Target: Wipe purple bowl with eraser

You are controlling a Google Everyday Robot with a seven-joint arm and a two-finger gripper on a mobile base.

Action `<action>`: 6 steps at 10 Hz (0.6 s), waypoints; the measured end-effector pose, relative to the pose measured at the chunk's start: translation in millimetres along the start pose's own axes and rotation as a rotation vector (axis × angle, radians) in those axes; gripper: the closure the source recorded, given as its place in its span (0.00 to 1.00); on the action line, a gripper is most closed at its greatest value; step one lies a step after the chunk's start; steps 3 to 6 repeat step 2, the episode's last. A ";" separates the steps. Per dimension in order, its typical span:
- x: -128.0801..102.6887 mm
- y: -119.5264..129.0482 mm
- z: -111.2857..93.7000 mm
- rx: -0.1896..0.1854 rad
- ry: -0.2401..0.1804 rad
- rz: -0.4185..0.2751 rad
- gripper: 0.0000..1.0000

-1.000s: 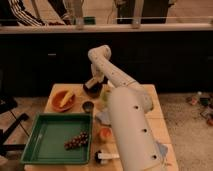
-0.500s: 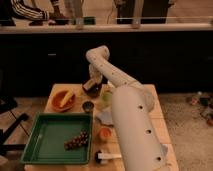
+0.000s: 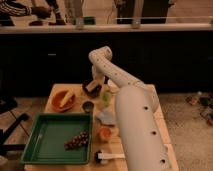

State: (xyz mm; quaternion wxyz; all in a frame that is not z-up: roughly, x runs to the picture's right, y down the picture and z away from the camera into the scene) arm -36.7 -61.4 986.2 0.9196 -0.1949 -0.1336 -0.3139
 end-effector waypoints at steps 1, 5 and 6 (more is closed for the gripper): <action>5.4 2.3 0.1 -0.002 0.004 0.010 0.88; 12.3 4.0 -0.2 -0.002 0.008 0.023 0.88; 12.3 4.0 -0.2 -0.002 0.008 0.023 0.88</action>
